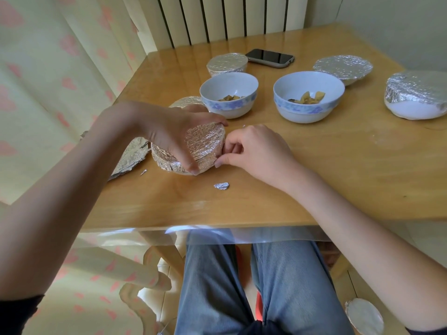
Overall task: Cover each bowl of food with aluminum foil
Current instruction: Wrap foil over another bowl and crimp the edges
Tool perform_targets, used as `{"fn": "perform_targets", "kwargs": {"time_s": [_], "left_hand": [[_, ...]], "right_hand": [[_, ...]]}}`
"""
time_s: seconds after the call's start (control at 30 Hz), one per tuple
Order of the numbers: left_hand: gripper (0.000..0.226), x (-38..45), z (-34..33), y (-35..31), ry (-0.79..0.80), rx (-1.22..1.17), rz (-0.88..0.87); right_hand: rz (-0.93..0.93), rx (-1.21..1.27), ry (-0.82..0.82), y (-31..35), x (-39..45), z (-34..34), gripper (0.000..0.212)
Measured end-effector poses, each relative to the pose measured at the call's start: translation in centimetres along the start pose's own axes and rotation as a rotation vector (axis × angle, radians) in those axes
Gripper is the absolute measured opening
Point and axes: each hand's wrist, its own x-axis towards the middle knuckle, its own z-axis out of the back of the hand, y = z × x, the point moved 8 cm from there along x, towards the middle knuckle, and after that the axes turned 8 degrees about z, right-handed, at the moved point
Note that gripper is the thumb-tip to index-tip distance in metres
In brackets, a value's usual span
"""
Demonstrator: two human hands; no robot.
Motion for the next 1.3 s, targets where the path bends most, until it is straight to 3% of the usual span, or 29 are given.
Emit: {"fn": "perform_targets", "kwargs": {"time_s": [0.13, 0.33, 0.63, 1.03, 1.2, 1.3], "left_hand": [[0.125, 0.0, 0.0, 0.2, -0.023, 0.011, -0.004], [0.124, 0.0, -0.1, 0.4, -0.032, 0.021, 0.004], [0.120, -0.4, 0.1, 0.3, -0.028, 0.003, 0.017], [0.124, -0.4, 0.1, 0.3, -0.042, 0.016, 0.049], [0.106, -0.8, -0.2, -0.1, -0.011, 0.003, 0.015], [0.115, -0.8, -0.1, 0.2, -0.022, 0.017, 0.070]], "right_hand": [[0.035, -0.022, 0.039, 0.0, 0.6, 0.1, 0.028], [0.104, -0.266, 0.029, -0.4, 1.7, 1.0, 0.055], [0.164, -0.047, 0.036, -0.5, 1.4, 0.5, 0.056], [0.137, 0.008, 0.036, -0.6, 2.0, 1.2, 0.056], [0.119, -0.031, 0.000, -0.9, 3.6, 2.1, 0.064], [0.110, 0.100, 0.036, -1.5, 2.9, 1.7, 0.058]]}}
